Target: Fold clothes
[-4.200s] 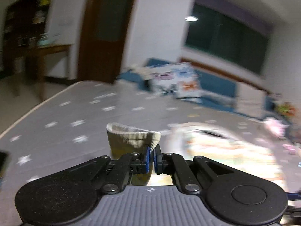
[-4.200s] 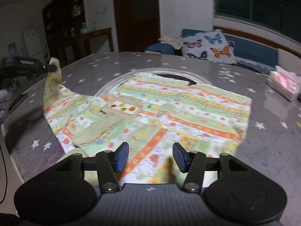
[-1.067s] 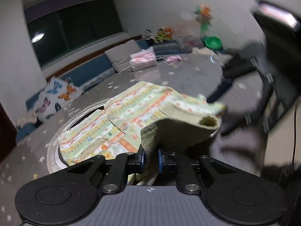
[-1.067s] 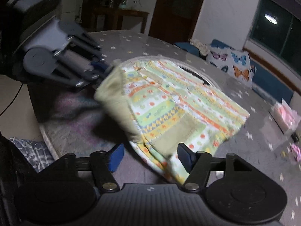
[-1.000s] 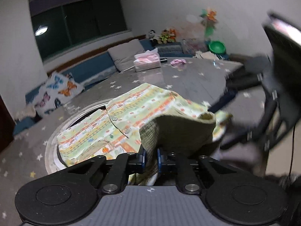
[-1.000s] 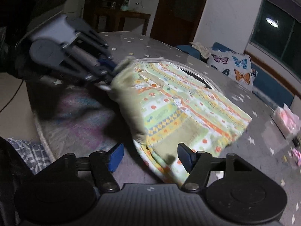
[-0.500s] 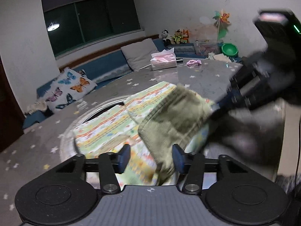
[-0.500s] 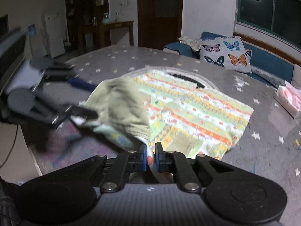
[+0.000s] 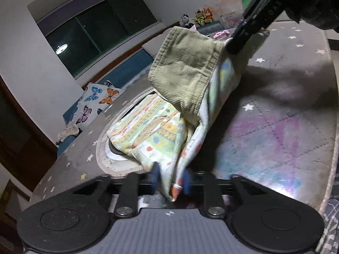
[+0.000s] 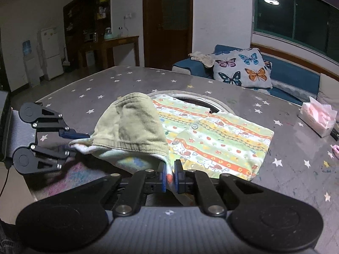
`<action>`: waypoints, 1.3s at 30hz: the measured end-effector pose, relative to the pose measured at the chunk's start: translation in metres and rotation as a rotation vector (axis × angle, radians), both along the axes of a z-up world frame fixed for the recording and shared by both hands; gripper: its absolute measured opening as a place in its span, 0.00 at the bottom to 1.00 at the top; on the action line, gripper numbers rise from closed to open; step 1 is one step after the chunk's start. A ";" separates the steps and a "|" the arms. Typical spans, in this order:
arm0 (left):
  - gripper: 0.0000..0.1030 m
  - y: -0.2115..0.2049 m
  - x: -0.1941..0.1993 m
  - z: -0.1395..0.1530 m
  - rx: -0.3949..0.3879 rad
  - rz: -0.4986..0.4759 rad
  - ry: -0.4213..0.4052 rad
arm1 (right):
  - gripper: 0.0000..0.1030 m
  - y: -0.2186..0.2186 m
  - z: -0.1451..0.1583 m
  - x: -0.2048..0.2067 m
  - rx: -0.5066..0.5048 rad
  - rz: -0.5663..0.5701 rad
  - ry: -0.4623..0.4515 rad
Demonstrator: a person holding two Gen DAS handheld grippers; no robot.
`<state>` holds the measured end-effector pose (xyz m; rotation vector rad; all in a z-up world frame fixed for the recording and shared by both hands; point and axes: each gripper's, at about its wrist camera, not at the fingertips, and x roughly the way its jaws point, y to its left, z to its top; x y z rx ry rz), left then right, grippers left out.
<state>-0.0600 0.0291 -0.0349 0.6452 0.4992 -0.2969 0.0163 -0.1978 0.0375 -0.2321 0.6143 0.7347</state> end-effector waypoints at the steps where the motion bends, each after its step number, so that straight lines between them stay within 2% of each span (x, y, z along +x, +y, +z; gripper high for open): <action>1: 0.10 0.001 -0.001 0.002 -0.008 0.000 -0.008 | 0.05 0.000 0.000 -0.002 0.003 -0.004 -0.002; 5: 0.08 0.002 -0.018 0.021 -0.052 -0.021 -0.024 | 0.03 -0.006 0.004 -0.014 0.024 -0.015 -0.013; 10: 0.07 0.001 -0.058 0.050 -0.125 -0.083 0.039 | 0.03 -0.027 0.021 -0.048 0.045 -0.003 -0.012; 14: 0.08 0.002 -0.072 0.070 -0.183 -0.080 0.078 | 0.03 -0.037 0.036 -0.071 0.054 0.010 -0.019; 20: 0.08 0.016 -0.023 0.094 -0.300 0.001 0.088 | 0.03 -0.030 0.049 -0.042 0.051 -0.004 -0.072; 26: 0.08 0.030 0.059 0.099 -0.366 0.074 0.130 | 0.02 -0.014 0.048 0.035 0.038 -0.050 -0.066; 29: 0.08 0.038 0.105 0.088 -0.399 0.129 0.193 | 0.02 0.001 0.037 0.071 0.025 -0.062 -0.051; 33: 0.08 0.042 0.146 0.060 -0.398 0.196 0.230 | 0.02 0.019 0.013 0.110 0.001 -0.098 -0.034; 35: 0.08 0.040 0.154 0.045 -0.380 0.216 0.248 | 0.03 0.026 -0.005 0.125 -0.012 -0.126 -0.005; 37: 0.12 0.041 0.161 0.030 -0.367 0.241 0.282 | 0.04 0.030 -0.027 0.140 -0.048 -0.146 0.063; 39: 0.17 0.043 0.160 0.023 -0.367 0.254 0.288 | 0.12 0.030 -0.042 0.142 -0.089 -0.165 0.067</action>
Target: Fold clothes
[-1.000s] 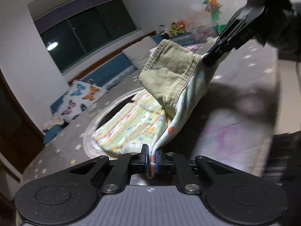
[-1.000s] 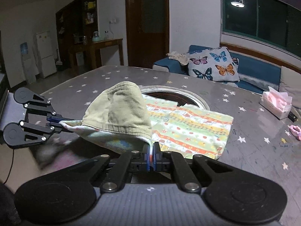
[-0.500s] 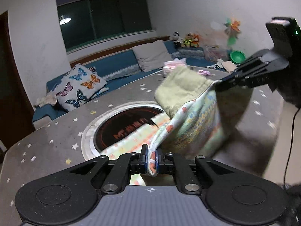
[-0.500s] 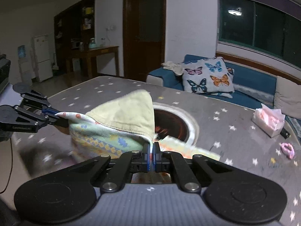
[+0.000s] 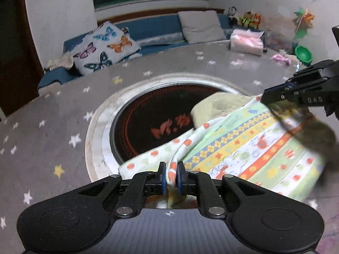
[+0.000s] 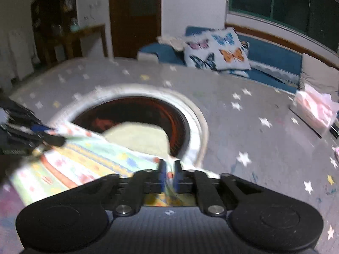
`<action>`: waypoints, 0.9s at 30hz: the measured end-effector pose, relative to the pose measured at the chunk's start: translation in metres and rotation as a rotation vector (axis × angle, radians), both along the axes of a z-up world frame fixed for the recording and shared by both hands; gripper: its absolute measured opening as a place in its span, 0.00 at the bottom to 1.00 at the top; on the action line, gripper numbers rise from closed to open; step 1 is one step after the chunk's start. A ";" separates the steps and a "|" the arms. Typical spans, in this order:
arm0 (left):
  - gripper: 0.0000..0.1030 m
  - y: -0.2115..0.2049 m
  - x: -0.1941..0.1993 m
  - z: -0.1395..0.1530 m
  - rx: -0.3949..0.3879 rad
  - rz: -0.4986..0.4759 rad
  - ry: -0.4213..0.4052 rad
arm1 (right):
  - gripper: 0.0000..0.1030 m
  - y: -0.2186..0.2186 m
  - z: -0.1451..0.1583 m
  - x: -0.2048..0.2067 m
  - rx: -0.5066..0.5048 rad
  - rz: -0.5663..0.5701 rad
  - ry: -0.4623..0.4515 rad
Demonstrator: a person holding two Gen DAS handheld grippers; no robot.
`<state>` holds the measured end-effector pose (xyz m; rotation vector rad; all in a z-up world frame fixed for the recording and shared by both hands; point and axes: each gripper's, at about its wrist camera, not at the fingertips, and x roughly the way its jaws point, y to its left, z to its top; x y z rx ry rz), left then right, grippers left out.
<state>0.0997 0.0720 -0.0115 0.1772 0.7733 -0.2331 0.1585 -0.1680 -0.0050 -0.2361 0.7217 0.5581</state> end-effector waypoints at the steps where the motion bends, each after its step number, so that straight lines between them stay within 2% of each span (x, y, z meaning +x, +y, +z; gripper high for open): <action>1: 0.26 0.002 -0.002 0.001 0.000 0.010 -0.007 | 0.12 -0.002 -0.002 -0.003 -0.005 -0.007 -0.007; 2: 0.32 0.004 -0.003 0.004 0.007 0.025 -0.014 | 0.12 -0.005 -0.001 -0.006 -0.001 -0.012 -0.019; 3: 0.44 0.006 -0.004 0.006 0.014 0.041 -0.023 | 0.13 -0.007 0.003 -0.008 0.007 -0.017 -0.034; 5: 0.46 0.011 -0.002 0.011 0.016 0.071 -0.035 | 0.14 -0.010 0.014 -0.016 0.039 -0.010 -0.060; 9: 0.42 0.005 0.001 0.027 -0.055 0.055 -0.053 | 0.14 -0.001 0.019 -0.010 0.127 0.047 -0.004; 10: 0.38 0.000 0.002 0.031 -0.076 0.039 -0.053 | 0.14 0.003 0.018 -0.007 0.143 0.062 0.016; 15: 0.25 -0.028 0.021 0.025 -0.160 -0.053 0.012 | 0.14 0.026 -0.011 0.011 0.116 0.081 0.077; 18: 0.23 -0.040 0.042 0.009 -0.150 -0.046 0.056 | 0.15 0.030 -0.020 0.016 0.111 0.081 0.077; 22: 0.23 -0.038 0.050 0.000 -0.142 -0.014 0.059 | 0.17 0.019 -0.010 0.010 0.120 0.071 0.064; 24: 0.25 -0.036 0.049 -0.001 -0.141 -0.010 0.055 | 0.25 0.007 -0.005 0.000 0.115 0.069 0.057; 27: 0.25 -0.038 0.046 -0.003 -0.126 -0.010 0.039 | 0.26 -0.017 -0.004 -0.015 0.098 0.039 0.058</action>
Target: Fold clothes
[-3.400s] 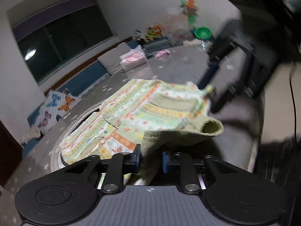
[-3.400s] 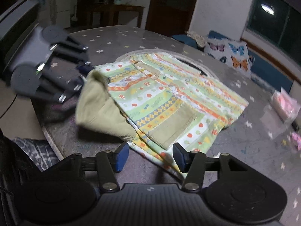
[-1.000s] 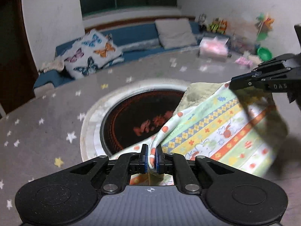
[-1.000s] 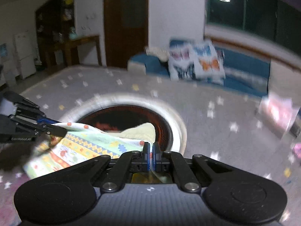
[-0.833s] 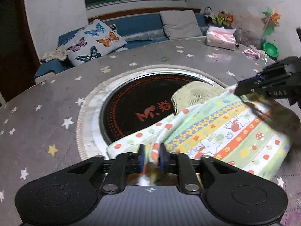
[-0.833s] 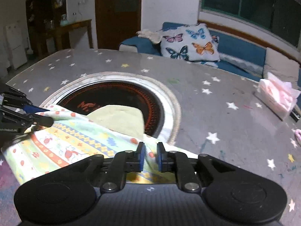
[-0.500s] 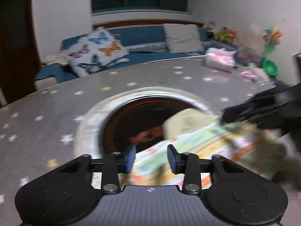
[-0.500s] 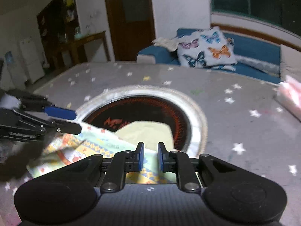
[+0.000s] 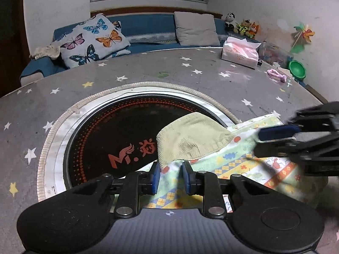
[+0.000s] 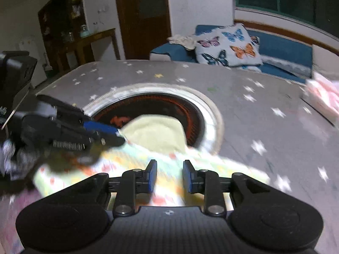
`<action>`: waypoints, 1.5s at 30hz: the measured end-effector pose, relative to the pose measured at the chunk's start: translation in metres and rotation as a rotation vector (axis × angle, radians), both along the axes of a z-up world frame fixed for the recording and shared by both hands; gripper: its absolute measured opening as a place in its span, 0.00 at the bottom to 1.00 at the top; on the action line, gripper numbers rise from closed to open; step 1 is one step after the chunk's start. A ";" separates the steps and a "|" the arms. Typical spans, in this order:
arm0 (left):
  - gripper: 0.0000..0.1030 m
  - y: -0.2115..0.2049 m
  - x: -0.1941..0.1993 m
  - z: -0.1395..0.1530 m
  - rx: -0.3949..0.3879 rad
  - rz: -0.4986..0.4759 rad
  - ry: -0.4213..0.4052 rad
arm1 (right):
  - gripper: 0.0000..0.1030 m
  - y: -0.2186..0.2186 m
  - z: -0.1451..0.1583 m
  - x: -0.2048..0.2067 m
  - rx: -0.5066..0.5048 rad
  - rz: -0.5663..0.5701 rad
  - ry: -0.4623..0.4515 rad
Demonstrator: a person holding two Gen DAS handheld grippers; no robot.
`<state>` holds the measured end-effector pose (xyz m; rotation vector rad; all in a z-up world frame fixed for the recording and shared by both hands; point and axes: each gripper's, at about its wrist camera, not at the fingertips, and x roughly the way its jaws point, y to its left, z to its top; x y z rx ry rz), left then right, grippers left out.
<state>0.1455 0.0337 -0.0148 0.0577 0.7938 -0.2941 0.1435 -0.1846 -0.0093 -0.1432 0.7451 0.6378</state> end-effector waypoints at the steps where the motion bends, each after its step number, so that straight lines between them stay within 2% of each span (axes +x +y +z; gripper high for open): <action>1: 0.26 -0.001 0.000 0.000 0.005 0.002 -0.004 | 0.26 -0.008 -0.001 -0.004 -0.005 -0.015 0.007; 3: 0.27 -0.003 -0.001 0.000 0.015 0.008 -0.012 | 0.25 -0.023 -0.007 -0.005 -0.035 -0.066 0.008; 5: 0.27 -0.004 -0.003 0.002 0.023 0.020 -0.018 | 0.22 -0.039 -0.009 -0.001 -0.003 -0.112 0.014; 7: 0.27 -0.005 -0.008 0.007 0.041 0.039 -0.036 | 0.23 -0.046 -0.005 0.000 0.007 -0.154 0.012; 9: 0.26 -0.003 -0.019 0.014 0.036 0.042 -0.060 | 0.23 -0.048 0.000 -0.002 -0.003 -0.160 -0.017; 11: 0.26 -0.003 -0.032 0.021 0.016 0.029 -0.074 | 0.23 -0.048 -0.001 -0.004 0.004 -0.138 -0.007; 16: 0.27 -0.014 -0.066 0.026 0.003 -0.047 -0.090 | 0.25 -0.036 -0.007 -0.006 -0.059 -0.117 -0.017; 19: 0.27 -0.019 -0.086 0.023 0.018 -0.088 -0.097 | 0.29 -0.027 0.003 -0.020 -0.034 -0.062 -0.030; 23: 0.26 -0.027 -0.108 0.017 0.057 -0.122 -0.118 | 0.30 -0.005 0.009 -0.048 -0.021 0.060 -0.048; 29: 0.27 -0.023 -0.122 0.004 0.041 -0.100 -0.102 | 0.30 0.028 -0.001 -0.086 -0.020 0.185 -0.039; 32: 0.27 -0.020 -0.128 0.005 0.041 -0.087 -0.112 | 0.30 0.030 -0.006 -0.098 -0.045 0.176 -0.070; 35: 0.27 -0.015 -0.133 0.006 0.036 -0.062 -0.119 | 0.30 0.021 0.001 -0.101 -0.020 0.149 -0.070; 45: 0.29 0.022 -0.140 0.001 -0.042 0.068 -0.088 | 0.31 -0.038 -0.007 -0.093 0.008 -0.045 0.001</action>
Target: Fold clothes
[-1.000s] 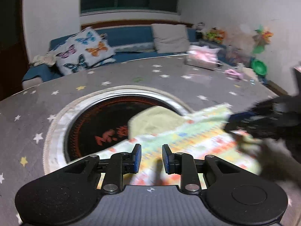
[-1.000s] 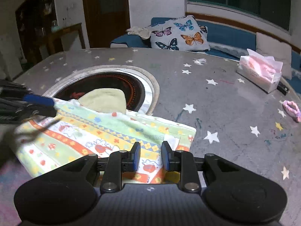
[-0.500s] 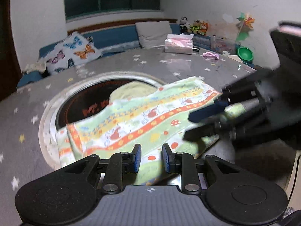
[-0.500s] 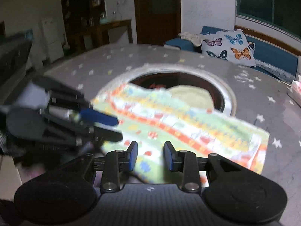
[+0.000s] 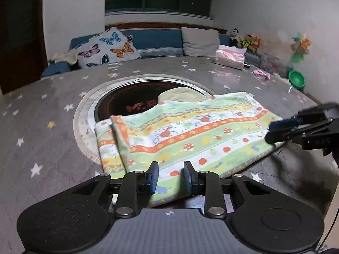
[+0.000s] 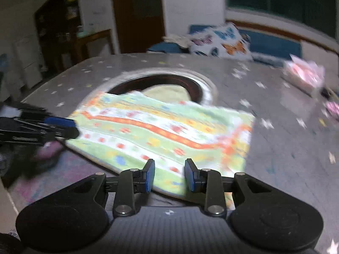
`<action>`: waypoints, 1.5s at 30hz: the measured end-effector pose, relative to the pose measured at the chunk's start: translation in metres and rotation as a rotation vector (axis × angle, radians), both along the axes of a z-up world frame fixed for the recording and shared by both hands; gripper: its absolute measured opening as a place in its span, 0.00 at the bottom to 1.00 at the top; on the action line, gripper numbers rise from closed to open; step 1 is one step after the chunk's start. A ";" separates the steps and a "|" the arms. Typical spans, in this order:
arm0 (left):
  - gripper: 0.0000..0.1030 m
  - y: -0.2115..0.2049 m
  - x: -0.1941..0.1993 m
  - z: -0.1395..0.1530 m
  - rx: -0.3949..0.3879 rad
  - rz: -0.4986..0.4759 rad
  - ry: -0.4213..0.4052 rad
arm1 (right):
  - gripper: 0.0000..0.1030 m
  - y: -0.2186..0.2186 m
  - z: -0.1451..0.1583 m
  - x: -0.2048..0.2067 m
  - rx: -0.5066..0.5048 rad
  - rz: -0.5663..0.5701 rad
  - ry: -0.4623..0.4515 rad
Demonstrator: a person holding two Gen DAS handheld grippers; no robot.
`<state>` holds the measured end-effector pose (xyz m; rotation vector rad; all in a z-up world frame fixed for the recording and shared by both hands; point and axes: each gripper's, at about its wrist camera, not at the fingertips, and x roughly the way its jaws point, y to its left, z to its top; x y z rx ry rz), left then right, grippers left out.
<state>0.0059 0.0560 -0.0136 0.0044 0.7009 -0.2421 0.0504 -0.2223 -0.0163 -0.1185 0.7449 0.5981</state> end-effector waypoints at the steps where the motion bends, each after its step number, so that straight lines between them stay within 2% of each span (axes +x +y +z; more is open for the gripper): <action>1: 0.29 0.001 0.000 0.000 -0.008 0.003 0.002 | 0.31 -0.006 -0.002 0.002 0.021 -0.009 0.020; 5: 0.29 0.001 0.005 0.006 -0.001 0.015 0.001 | 0.31 -0.011 0.005 0.004 0.028 -0.025 0.013; 10: 0.29 0.008 0.030 0.010 -0.005 0.050 -0.002 | 0.32 -0.004 0.013 0.027 0.047 -0.039 -0.006; 14: 0.29 0.020 0.054 0.005 -0.021 0.094 0.028 | 0.32 0.002 0.011 0.051 0.050 -0.049 -0.001; 18: 0.29 0.031 0.065 -0.002 -0.004 0.134 0.044 | 0.31 0.006 0.001 0.077 0.031 -0.069 0.017; 19: 0.30 0.033 0.067 -0.003 0.001 0.143 0.047 | 0.30 0.005 -0.003 0.083 0.017 -0.084 0.017; 21: 0.30 0.038 0.069 -0.004 -0.004 0.157 0.049 | 0.23 -0.002 -0.007 0.091 0.050 -0.107 0.026; 23: 0.30 0.040 0.070 -0.002 -0.006 0.167 0.048 | 0.23 -0.004 -0.002 0.094 0.065 -0.138 0.031; 31: 0.31 0.040 0.085 -0.003 0.008 0.195 0.048 | 0.23 0.026 -0.003 0.108 0.070 -0.089 0.010; 36: 0.31 0.043 0.088 -0.004 0.008 0.204 0.051 | 0.23 0.039 -0.009 0.114 0.009 -0.098 -0.015; 39: 0.37 0.046 0.085 0.001 0.006 0.224 0.045 | 0.24 0.041 0.001 0.104 0.001 -0.076 -0.029; 43: 0.46 0.057 0.078 0.010 -0.010 0.263 0.033 | 0.26 0.055 0.021 0.074 0.006 0.040 -0.070; 45: 0.54 0.065 0.074 0.014 -0.025 0.293 0.032 | 0.36 0.067 0.028 0.060 0.011 0.105 -0.080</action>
